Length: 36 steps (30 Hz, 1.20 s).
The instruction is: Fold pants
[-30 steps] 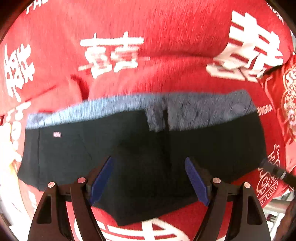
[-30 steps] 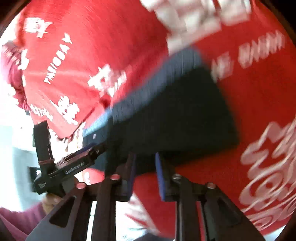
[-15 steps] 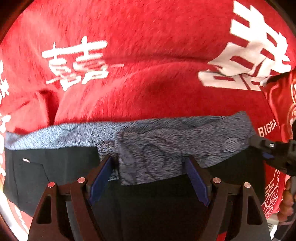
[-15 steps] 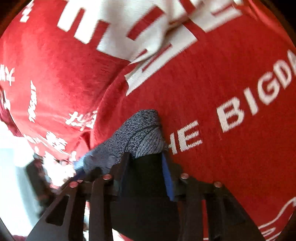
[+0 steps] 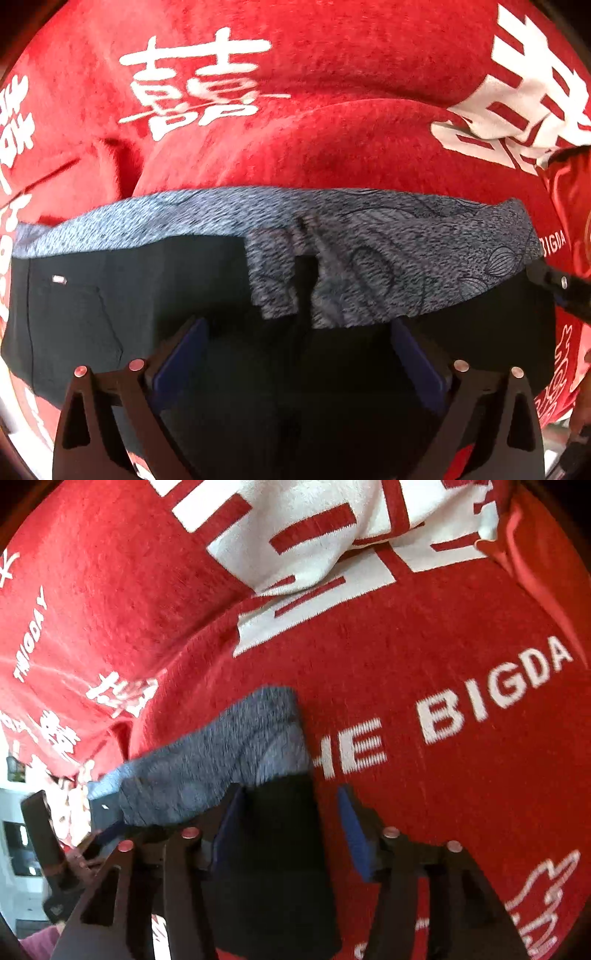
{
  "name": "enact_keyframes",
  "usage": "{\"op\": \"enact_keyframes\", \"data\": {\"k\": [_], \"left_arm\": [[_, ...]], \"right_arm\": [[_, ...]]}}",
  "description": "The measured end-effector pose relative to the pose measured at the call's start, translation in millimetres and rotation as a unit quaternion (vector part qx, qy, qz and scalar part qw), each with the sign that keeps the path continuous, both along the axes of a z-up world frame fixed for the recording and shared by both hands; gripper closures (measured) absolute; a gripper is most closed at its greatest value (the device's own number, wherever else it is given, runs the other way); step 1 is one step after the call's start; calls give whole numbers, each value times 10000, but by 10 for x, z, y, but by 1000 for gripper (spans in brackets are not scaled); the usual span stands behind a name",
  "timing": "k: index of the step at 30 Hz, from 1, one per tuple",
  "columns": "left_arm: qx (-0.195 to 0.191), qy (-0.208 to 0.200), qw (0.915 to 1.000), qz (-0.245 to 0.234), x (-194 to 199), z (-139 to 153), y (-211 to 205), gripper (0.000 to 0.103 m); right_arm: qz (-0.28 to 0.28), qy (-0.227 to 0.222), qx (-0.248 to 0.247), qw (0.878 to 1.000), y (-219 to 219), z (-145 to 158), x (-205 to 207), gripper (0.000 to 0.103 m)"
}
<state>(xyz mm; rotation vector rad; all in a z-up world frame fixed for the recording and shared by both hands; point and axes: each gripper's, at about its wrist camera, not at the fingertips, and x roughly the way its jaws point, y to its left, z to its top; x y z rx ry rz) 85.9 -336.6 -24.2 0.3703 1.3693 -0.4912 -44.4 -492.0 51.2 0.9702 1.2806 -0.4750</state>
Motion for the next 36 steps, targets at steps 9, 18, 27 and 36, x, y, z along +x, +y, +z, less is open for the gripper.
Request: {"op": "enact_keyframes", "data": {"k": [9, 18, 27, 36], "left_arm": [[190, -6, 9996, 194, 7, 151, 403, 2], [335, 103, 9986, 396, -52, 303, 648, 2], [387, 186, 9974, 577, -83, 323, 1010, 2], [344, 257, 9949, 909, 56, 429, 1447, 2]], "right_arm": [[456, 334, -580, 9967, 451, 468, -236, 42], [923, 277, -696, 9929, 905, 694, -17, 38], [1145, 403, -574, 9909, 1193, 657, 207, 38], [1369, 401, -466, 9887, 1524, 657, 525, 38]]}}
